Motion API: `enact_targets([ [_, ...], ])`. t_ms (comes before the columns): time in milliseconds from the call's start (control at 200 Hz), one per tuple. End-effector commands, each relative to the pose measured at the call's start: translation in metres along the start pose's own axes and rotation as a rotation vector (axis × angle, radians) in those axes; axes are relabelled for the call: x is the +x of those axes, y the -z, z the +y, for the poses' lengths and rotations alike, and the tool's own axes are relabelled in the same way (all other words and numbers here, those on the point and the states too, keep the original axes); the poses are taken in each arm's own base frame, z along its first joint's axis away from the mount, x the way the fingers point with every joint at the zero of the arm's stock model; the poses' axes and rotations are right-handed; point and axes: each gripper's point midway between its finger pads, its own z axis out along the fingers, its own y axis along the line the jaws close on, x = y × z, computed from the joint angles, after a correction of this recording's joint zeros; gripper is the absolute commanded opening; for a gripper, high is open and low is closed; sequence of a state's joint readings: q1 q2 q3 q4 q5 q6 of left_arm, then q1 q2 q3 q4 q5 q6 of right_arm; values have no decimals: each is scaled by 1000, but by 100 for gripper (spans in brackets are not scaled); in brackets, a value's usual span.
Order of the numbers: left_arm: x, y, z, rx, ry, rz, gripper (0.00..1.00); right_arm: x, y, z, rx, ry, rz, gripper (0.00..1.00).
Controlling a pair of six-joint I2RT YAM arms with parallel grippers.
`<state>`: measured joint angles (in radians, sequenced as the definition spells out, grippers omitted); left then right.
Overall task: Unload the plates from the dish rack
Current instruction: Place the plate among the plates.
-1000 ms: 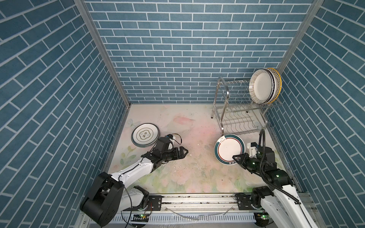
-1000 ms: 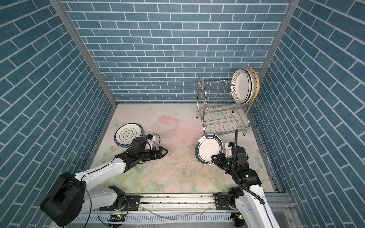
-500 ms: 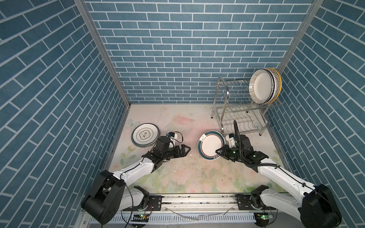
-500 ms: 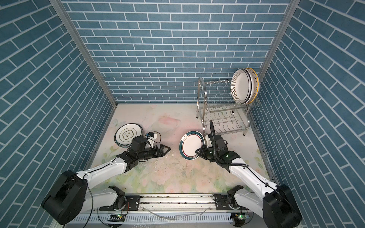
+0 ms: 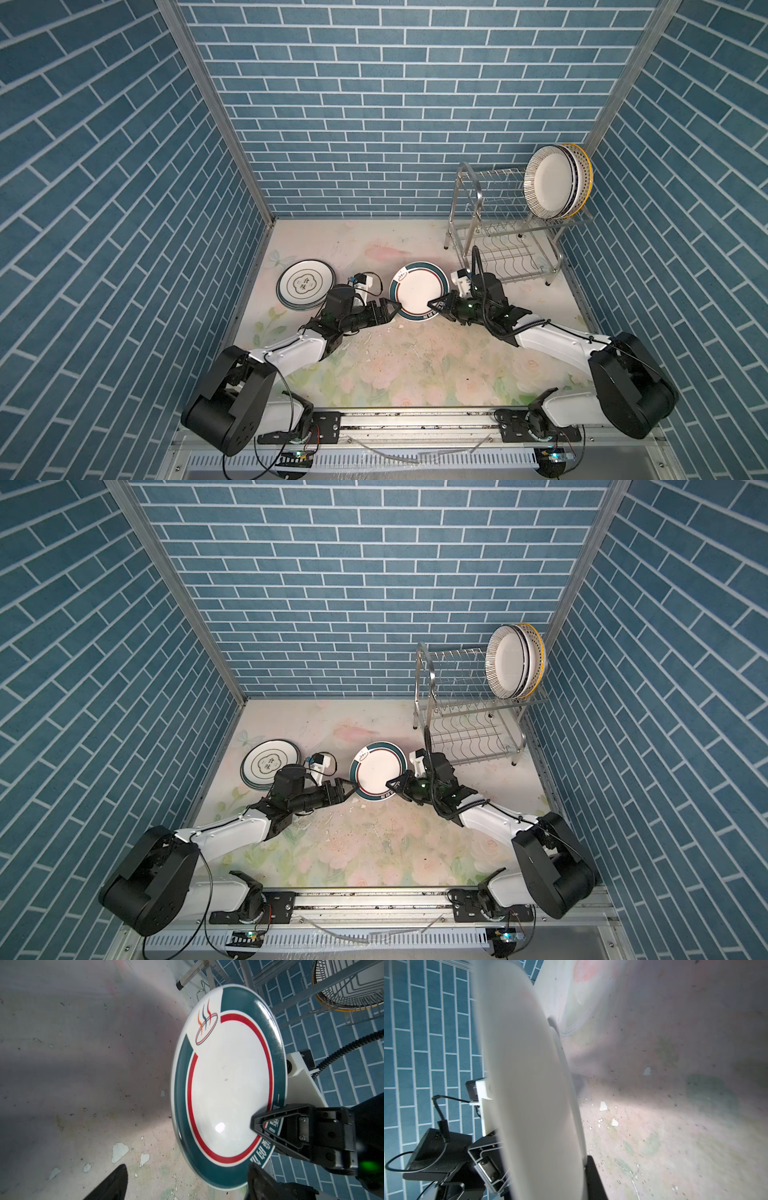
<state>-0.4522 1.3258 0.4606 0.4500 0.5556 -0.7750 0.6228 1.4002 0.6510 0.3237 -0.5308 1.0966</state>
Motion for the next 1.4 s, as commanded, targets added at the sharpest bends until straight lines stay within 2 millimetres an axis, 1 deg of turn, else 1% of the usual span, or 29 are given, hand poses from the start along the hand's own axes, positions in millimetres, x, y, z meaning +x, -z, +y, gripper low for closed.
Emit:
enact_targets([
  [0, -12, 3, 1, 34, 17, -48, 88, -14, -2, 59, -188, 60, -10, 0],
  [120, -27, 8, 0, 57, 41, -101, 83, -13, -7, 68, -236, 54, 6, 0],
  [215, -40, 11, -6, 68, 37, -134, 79, -14, -11, 72, -259, 49, 11, 0],
  [305, -52, 16, -13, 86, 34, -175, 74, -11, -15, 75, -269, 52, 23, 0],
  [385, -60, 18, -19, 95, 35, -201, 66, -11, -18, 77, -276, 59, 26, 0],
  [525, -63, 18, -23, 111, 41, -204, 54, -11, -24, 80, -285, 63, 36, 0],
  [645, -62, 18, -22, 110, 44, -201, 41, -10, -28, 80, -286, 62, 46, 0],
  [705, -61, 17, -23, 119, 41, -194, 37, -11, -30, 81, -288, 64, 49, 0],
  [730, -62, 18, -24, 120, 42, -195, 34, -11, -31, 82, -288, 65, 51, 0],
  [815, -62, 18, -24, 122, 44, -195, 30, -11, -33, 84, -291, 68, 58, 0],
  [845, -62, 18, -23, 122, 45, -194, 27, -10, -33, 84, -290, 68, 60, 1],
  [970, -64, 19, -24, 127, 53, -190, 21, -9, -36, 87, -287, 82, 70, 6],
  [1045, -64, 20, -22, 125, 59, -185, 16, -10, -37, 88, -290, 89, 68, 15],
  [1250, -68, 26, -13, 121, 87, -195, 12, -16, -40, 93, -301, 106, 52, 35],
  [1310, -70, 29, -9, 120, 102, -199, 11, -18, -41, 95, -306, 109, 51, 39],
  [1395, -75, 34, -1, 114, 125, -211, 10, -21, -44, 97, -311, 112, 48, 43],
])
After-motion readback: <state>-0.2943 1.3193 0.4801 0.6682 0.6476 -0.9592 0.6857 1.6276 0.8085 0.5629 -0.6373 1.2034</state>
